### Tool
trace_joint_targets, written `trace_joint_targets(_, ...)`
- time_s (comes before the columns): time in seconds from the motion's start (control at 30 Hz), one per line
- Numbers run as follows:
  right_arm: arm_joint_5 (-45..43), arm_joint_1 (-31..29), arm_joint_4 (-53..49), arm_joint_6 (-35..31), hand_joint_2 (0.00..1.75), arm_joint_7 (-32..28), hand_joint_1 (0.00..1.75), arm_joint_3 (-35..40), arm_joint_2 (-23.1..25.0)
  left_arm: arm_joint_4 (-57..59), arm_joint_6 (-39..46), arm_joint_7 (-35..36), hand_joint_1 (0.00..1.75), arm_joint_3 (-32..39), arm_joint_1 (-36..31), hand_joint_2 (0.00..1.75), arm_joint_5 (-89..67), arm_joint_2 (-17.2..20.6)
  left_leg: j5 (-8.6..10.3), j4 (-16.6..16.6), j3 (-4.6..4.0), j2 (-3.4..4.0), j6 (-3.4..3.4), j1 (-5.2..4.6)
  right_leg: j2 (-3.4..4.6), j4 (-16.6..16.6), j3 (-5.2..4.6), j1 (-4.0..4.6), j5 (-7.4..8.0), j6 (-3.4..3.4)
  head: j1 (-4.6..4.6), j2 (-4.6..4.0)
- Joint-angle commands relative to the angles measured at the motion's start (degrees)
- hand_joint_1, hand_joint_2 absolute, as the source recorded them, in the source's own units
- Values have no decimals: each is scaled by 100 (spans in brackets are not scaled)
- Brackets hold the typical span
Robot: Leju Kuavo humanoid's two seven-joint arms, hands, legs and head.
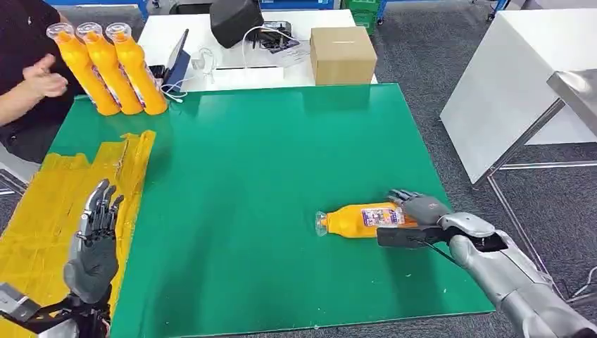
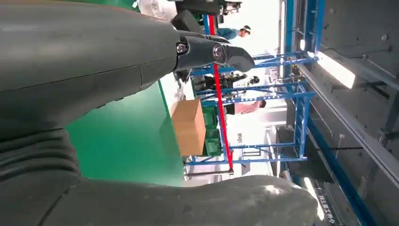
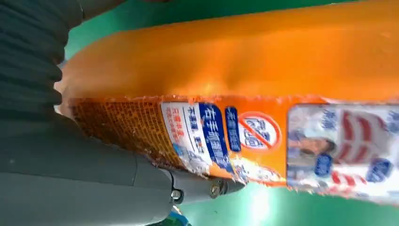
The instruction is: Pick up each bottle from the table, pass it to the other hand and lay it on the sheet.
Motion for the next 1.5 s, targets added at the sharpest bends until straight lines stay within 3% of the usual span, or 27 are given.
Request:
trace_joint_targets(0.03, 0, -186, 1539, -110, 175, 15, 155, 808, 438, 620, 9, 48, 0, -305, -405, 0, 69, 164, 6, -21, 33, -9, 4, -2, -10, -22, 37, 0, 3, -6, 0, 0)
trace_joint_targets(0.07, -17, -143, 1684, -169, 175, -17, 175, 822, 507, 673, 5, 52, 0, -330, -443, 0, 77, 166, 4, -17, 31, -2, 2, 3, -3, -20, 31, 5, 5, -5, 0, 0)
trace_joint_targets(0.3, -206, 25, 1872, -717, 175, 101, 175, 519, 789, 574, 60, 56, 0, -294, -346, 0, 137, 174, 3, -13, 78, -3, 0, 7, -6, -20, 71, 7, 4, -4, 0, 0)
trace_joint_targets(0.43, -371, 239, 1565, -843, 175, 198, 175, 250, 824, 475, 45, 70, 0, -242, -234, 0, 146, 142, -9, -17, 109, 8, 7, 6, -2, -25, 43, 7, 0, 5, 2, 0)
trace_joint_targets(0.6, -576, 1045, 204, -1343, 175, 324, 175, -658, 1002, 177, -60, 133, 0, -84, 109, 0, 268, 13, -27, -15, 147, 22, 6, 8, 11, -23, 75, 8, -12, 7, 2, 0)
trace_joint_targets(0.7, -649, 1716, -1055, -1874, 175, 87, 175, -1481, 1526, -73, -347, 488, 0, -51, 401, 0, 630, -98, -23, -22, 136, 30, 6, 8, 19, -28, 76, 9, -6, 4, 0, 0)
trace_joint_targets(0.73, -576, 1849, -1397, -1863, 175, 173, 175, -1556, 1627, -128, -404, 562, 0, -73, 462, 0, 692, -128, -32, -18, 148, 39, 5, 8, 28, -23, 132, 9, -12, 7, 5, 0)
trace_joint_targets(0.77, -790, 2082, -1952, -2176, 175, -310, 175, -1827, 1911, -166, -592, 724, 0, -152, 537, 0, 954, -170, -38, -13, 154, 55, 2, 13, 46, -17, 134, 13, -13, 5, 5, 0)
trace_joint_targets(0.8, -718, 2199, -2358, -2108, 175, -159, 175, -1845, 2004, -256, -606, 750, 0, -241, 617, 0, 967, -216, -35, -10, 148, 48, 3, 14, 39, -13, 131, 11, -13, 7, 5, 0)
trace_joint_targets(1.0, -552, 2297, -2775, -2217, 175, -159, 175, -1963, 2055, -341, -507, 825, 0, -424, 672, 0, 1007, -217, -32, 4, 61, 9, 5, 4, 6, 16, 52, 3, -28, 8, -6, 0)
trace_joint_targets(1.03, -548, 2312, -2787, -2290, 175, -319, 175, -2028, 2093, -345, -506, 873, 0, -448, 689, 175, 1057, -195, -19, -1, 48, -3, 0, 7, -4, 5, 45, 5, -20, 14, -2, 0)
trace_joint_targets(1.07, -628, 2372, -2976, -2418, 175, -581, 175, -2086, 2134, -405, -559, 890, 0, -525, 752, 175, 1086, -162, -22, 0, 46, -4, 3, 9, -6, 3, 47, 9, -21, 14, 5, 0)
trace_joint_targets(1.23, -697, 2646, -4081, -2361, 175, -656, 175, -2119, 2116, -884, -463, 875, 0, -873, 1223, 175, 1007, -205, -27, 3, 39, 10, 2, -8, 7, 14, 33, -8, -26, 11, 0, 0)
trace_joint_targets(1.5, -550, 2306, -3723, -2261, 175, -584, 175, -1800, 2249, -798, -363, 997, 0, -1205, 1222, 175, 1074, -31, -23, -4, 39, 8, 2, -18, 6, 5, 31, -18, -21, 8, 2, 0)
